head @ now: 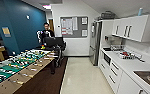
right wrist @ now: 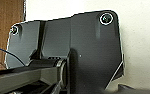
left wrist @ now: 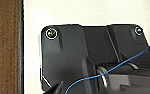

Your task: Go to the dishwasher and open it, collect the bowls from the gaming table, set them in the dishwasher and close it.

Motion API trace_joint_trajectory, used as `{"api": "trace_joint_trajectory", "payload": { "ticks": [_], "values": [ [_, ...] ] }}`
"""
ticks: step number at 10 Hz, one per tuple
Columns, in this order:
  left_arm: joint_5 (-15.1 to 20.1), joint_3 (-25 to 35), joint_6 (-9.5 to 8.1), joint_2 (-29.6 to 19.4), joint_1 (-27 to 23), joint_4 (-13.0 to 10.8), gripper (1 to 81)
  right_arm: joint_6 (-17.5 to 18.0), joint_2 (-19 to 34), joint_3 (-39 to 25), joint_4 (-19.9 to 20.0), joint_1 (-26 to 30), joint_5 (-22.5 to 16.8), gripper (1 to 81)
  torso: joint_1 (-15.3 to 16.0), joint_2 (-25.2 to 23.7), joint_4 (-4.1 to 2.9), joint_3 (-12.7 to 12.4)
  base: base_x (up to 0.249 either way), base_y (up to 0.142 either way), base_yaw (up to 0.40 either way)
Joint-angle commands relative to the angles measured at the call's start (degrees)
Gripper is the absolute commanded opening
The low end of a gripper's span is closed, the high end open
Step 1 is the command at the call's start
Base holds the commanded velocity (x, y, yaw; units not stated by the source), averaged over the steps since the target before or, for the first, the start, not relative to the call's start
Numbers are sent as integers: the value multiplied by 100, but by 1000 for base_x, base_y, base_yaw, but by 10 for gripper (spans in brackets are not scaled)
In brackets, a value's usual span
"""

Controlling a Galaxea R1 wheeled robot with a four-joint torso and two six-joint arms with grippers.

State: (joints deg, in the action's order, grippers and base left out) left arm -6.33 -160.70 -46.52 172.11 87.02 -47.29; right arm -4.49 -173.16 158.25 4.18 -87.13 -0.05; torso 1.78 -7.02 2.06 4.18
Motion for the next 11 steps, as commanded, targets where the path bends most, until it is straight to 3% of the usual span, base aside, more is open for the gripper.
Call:
{"api": "trace_joint_trajectory", "payload": {
  "ticks": [1, 3, 11],
  "values": [
    [237, -32, 20, -18, -294, -70, 811, -35, -20, -49, -49, 278, -329, 811, 0, 0, 0, 0, 0, 0, 344],
    [237, -32, 108, -18, -294, -70, 811, 0, -20, -23, -31, 296, -329, 811, 0, 0, 0, 0, 0, 0, 345],
    [246, -32, 117, -9, -312, -61, 811, 0, -20, -14, -14, 314, -329, 811, 0, 2, 0, 0, 0, 0, 344]
  ]
}}
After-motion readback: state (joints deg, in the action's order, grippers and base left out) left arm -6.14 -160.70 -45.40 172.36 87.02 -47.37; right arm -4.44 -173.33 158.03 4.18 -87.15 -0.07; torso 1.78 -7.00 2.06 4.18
